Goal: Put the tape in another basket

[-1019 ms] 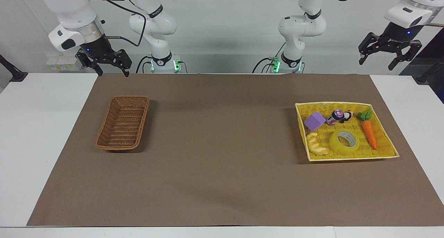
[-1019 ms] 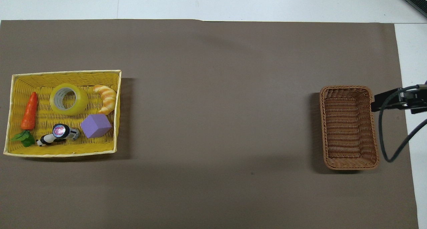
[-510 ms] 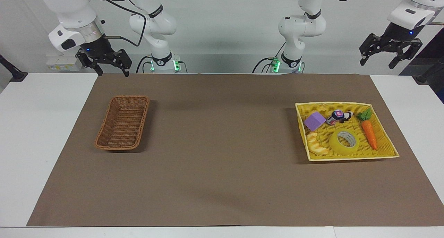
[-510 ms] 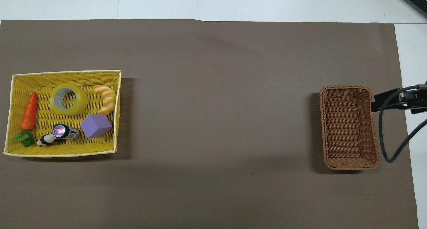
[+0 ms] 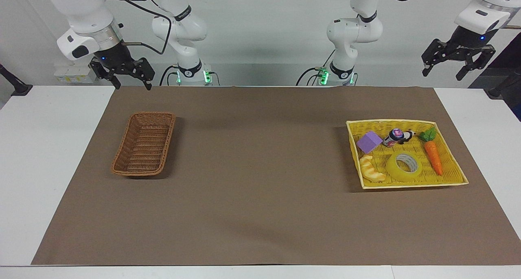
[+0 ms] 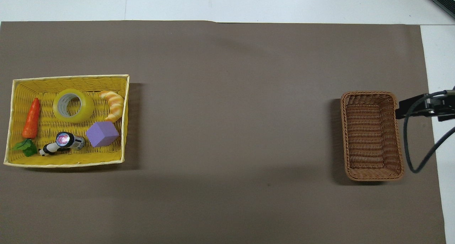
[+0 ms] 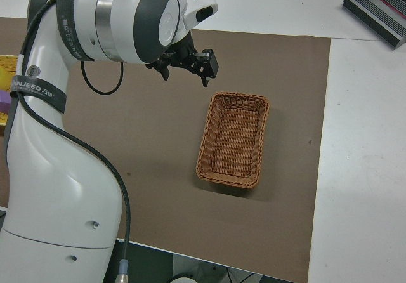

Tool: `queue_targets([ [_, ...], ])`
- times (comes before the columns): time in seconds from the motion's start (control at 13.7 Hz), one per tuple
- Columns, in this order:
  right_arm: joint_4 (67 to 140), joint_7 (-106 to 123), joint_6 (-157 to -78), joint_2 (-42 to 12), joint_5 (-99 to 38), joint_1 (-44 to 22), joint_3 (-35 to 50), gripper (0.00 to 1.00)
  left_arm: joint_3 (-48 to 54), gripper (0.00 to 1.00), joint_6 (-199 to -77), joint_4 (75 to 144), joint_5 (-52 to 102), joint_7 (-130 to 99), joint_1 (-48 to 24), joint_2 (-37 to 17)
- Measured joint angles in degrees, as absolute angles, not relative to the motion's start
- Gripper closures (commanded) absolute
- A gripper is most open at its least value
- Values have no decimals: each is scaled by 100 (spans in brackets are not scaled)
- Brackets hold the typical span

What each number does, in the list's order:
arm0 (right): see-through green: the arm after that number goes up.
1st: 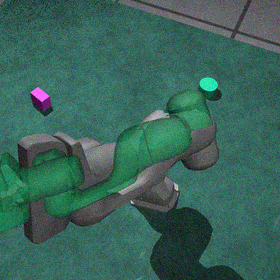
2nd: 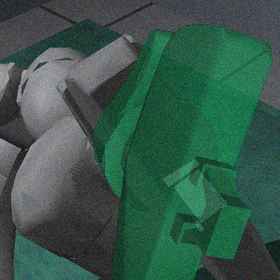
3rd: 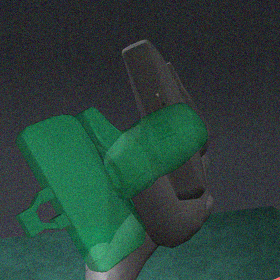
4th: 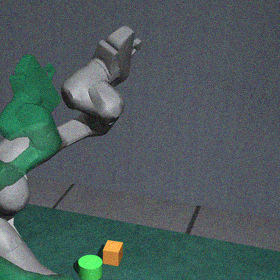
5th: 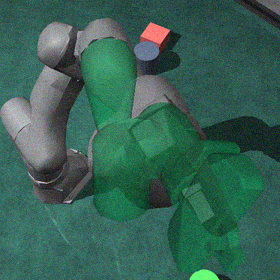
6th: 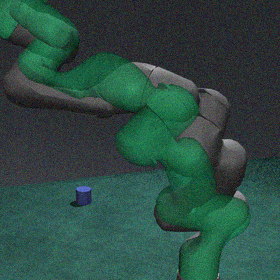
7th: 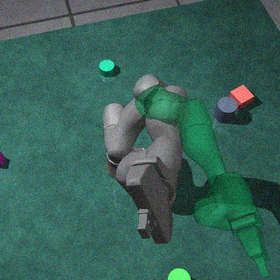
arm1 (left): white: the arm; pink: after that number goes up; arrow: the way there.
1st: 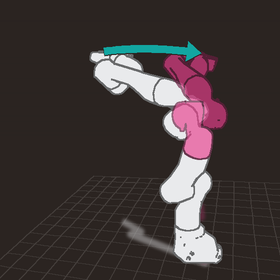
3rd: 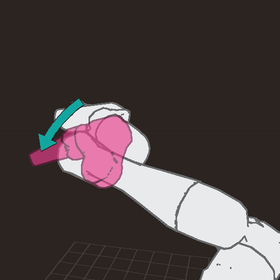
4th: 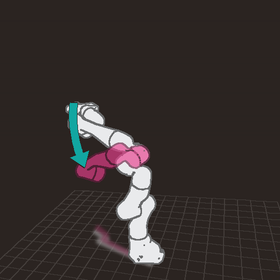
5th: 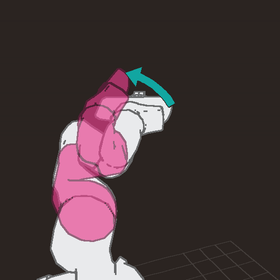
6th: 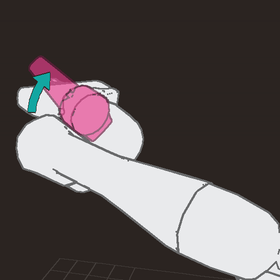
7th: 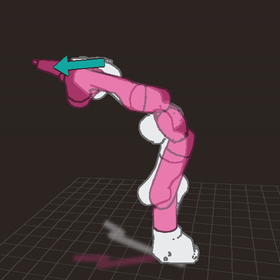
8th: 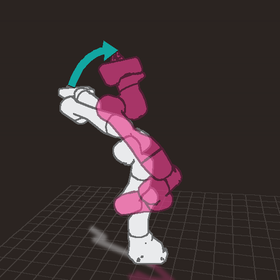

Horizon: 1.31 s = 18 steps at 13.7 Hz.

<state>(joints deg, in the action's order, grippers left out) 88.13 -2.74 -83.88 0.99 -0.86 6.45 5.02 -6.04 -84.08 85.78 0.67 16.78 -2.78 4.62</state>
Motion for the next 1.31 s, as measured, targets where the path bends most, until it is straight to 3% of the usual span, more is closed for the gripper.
queue_targets([
  [1.31, 8813, -274, -8388, 99, -86, 645, 502, 0, -608, 0, -8749, 8659, 67, 1678, -277, 439],
])
